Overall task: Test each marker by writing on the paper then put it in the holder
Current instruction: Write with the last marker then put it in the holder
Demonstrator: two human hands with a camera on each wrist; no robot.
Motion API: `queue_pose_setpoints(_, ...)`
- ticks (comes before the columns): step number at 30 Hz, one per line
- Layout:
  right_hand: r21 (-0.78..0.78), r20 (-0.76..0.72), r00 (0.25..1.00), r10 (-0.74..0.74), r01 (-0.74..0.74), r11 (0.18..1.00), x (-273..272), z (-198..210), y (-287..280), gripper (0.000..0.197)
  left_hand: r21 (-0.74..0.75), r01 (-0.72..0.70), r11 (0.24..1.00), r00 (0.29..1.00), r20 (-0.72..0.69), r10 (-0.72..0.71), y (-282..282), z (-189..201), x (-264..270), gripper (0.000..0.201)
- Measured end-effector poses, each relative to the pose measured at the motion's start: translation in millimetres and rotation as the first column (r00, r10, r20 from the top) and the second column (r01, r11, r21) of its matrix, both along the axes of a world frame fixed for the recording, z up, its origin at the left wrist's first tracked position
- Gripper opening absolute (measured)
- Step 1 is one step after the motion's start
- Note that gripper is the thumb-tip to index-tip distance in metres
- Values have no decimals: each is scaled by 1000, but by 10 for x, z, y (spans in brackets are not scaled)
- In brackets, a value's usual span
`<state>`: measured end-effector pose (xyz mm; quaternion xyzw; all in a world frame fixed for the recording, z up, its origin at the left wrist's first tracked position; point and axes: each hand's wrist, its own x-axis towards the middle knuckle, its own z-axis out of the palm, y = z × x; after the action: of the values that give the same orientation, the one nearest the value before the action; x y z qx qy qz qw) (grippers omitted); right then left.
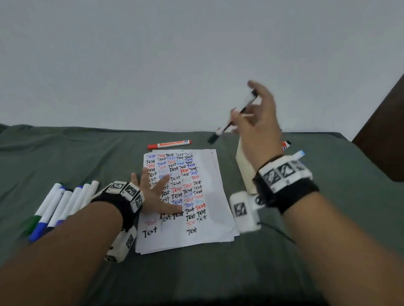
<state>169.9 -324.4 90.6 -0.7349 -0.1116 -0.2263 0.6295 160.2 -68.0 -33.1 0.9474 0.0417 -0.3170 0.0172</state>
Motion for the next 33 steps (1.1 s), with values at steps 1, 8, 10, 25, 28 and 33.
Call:
queue_pose_setpoints(1,-31,32,997,-67,68,997,81,126,-106,63,-1,-1,1000,1000,2,1,-4,3,-7,133)
queue_pose_setpoints(8,-186,100,923,-371,383,905,507,389,-691,52,-22,-15,1000,1000,11,15,-21,-4,-31,127)
queue_pose_setpoints(10,-338,58,910,-410,404,850,590,282,-750,40,-22,-15,1000,1000,15,15,-16,-5,-30,127)
queue_pose_setpoints(25,-769,-191,972,-140,-59,637,411,413,-216,47,-39,-24,999,1000,-11,23,10,-18,12,129)
queue_pose_setpoints(28,-862,-314,947,66,-313,399,286,340,127,66,-41,-32,999,999,-12,32,12,-46,38,132)
queue_pose_setpoints(33,-868,-496,868,-10,-496,17,219,-415,509,90,-27,-33,999,999,4,33,20,-81,52,134)
